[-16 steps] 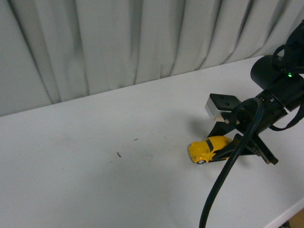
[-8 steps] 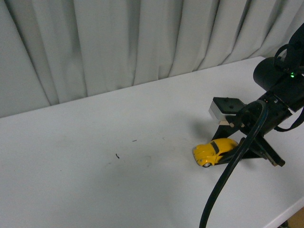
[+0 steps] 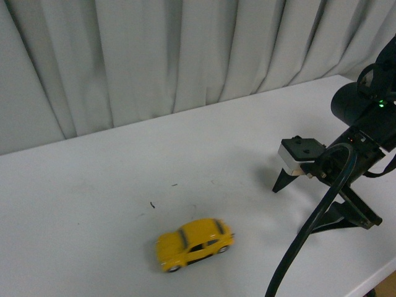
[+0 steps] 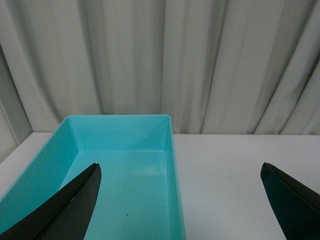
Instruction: Wind up and store yellow beetle toy
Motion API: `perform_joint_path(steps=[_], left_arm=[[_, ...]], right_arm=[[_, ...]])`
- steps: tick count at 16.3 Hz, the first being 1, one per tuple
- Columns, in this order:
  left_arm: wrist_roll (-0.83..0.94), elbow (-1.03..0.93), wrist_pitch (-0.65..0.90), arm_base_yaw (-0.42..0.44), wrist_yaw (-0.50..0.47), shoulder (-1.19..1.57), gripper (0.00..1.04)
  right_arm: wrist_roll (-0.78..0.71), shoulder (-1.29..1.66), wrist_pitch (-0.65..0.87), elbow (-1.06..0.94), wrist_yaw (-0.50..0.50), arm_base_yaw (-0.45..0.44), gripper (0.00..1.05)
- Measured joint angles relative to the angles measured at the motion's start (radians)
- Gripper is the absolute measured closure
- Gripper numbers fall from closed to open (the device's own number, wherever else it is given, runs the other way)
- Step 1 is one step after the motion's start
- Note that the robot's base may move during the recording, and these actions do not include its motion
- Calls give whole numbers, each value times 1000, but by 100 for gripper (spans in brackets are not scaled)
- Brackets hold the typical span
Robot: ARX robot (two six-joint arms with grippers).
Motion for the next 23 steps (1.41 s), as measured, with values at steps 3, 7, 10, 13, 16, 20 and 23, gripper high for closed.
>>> perform_joint_path(steps=[3,7,10,13,16,20,23], left_arm=[[0,0,0,0,0,0,7],[0,0,0,0,0,0,7],[0,0,0,0,0,0,7],[0,0,0,0,0,0,7],[0,0,0,0,0,0,7],[0,0,0,0,0,0,7],[0,0,-1,0,0,0,7]], right_arm=[[0,0,-2,3,7,0,7],[0,0,-42,36,35,4,7],[20,0,-109,112,66,44,7],[28,-87,-85,155,-33,92,7],[30,-290,-63,191,-139,122,7],[30,-447,-77,133,-164,133,7],[486,-690,701,-253,172,216,26]])
